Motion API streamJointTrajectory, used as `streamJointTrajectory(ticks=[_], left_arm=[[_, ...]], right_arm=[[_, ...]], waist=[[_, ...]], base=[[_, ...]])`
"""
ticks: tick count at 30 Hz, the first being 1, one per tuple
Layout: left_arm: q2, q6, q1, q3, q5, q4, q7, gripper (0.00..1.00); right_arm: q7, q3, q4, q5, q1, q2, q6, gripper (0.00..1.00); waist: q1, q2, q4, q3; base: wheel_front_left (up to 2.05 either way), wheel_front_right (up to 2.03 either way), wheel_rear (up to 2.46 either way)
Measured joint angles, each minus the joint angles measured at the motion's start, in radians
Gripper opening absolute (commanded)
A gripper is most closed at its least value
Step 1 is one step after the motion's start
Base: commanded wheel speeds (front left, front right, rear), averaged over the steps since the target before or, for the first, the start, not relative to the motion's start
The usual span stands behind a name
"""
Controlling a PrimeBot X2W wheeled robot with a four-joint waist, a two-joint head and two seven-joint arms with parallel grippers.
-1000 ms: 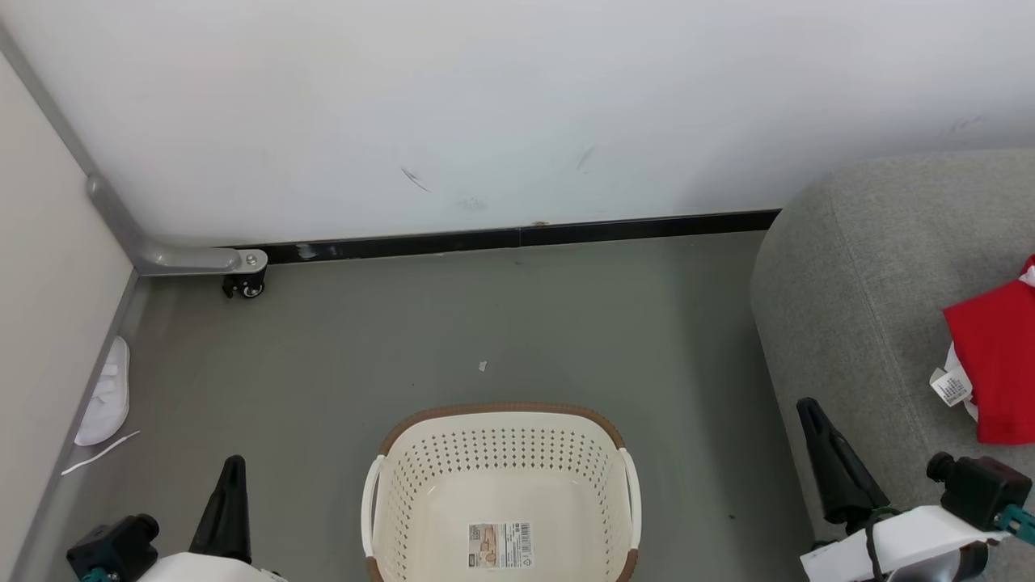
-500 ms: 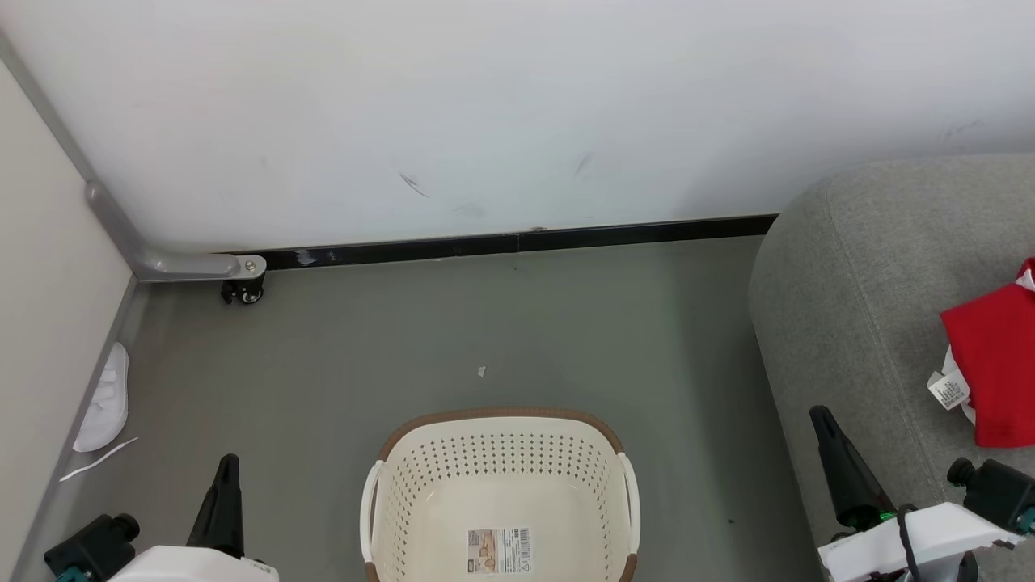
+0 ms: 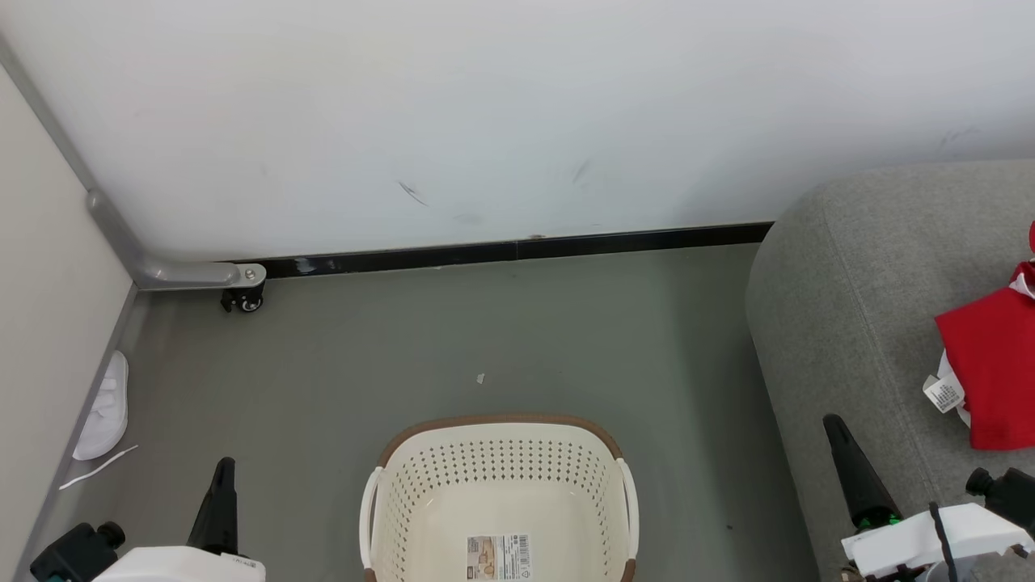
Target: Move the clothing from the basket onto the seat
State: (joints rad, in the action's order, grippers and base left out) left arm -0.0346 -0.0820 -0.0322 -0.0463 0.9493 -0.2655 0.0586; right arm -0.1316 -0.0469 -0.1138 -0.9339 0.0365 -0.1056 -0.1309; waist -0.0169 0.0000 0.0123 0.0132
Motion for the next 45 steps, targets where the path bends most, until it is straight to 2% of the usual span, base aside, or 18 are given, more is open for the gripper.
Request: streamJointTrajectory(ticks=[13, 18, 27, 45], left_arm=[[0.000, -0.010, -0.002, -0.009, 0.171, -0.004, -0.050, 0.00], [0.000, -0.010, -0.003, -0.012, 0.232, -0.006, -0.067, 0.00], [0.000, -0.019, -0.008, -0.022, 0.343, -0.006, -0.096, 0.00], [0.001, -0.034, -0.024, -0.038, 0.569, -0.008, -0.156, 0.00]], right_arm=[[0.036, 0.010, -0.046, -0.207, -0.010, -0.003, 0.000, 0.00], [0.053, 0.020, -0.058, -0.282, -0.029, -0.005, 0.000, 0.00], [0.079, 0.031, -0.081, -0.414, -0.046, -0.007, 0.000, 0.00], [0.123, 0.050, -0.123, -0.673, -0.071, -0.008, 0.000, 0.00]], waist=[[0.0118, 0.0000, -0.003, 0.000], [0.0143, 0.0000, -0.004, 0.001], [0.0157, 0.0000, -0.007, 0.001], [0.0162, 0.0000, -0.011, -0.008]], base=[[0.00, 0.00, 0.00], [0.00, 0.00, 0.00], [0.00, 0.00, 0.00], [0.00, 0.00, 0.00]])
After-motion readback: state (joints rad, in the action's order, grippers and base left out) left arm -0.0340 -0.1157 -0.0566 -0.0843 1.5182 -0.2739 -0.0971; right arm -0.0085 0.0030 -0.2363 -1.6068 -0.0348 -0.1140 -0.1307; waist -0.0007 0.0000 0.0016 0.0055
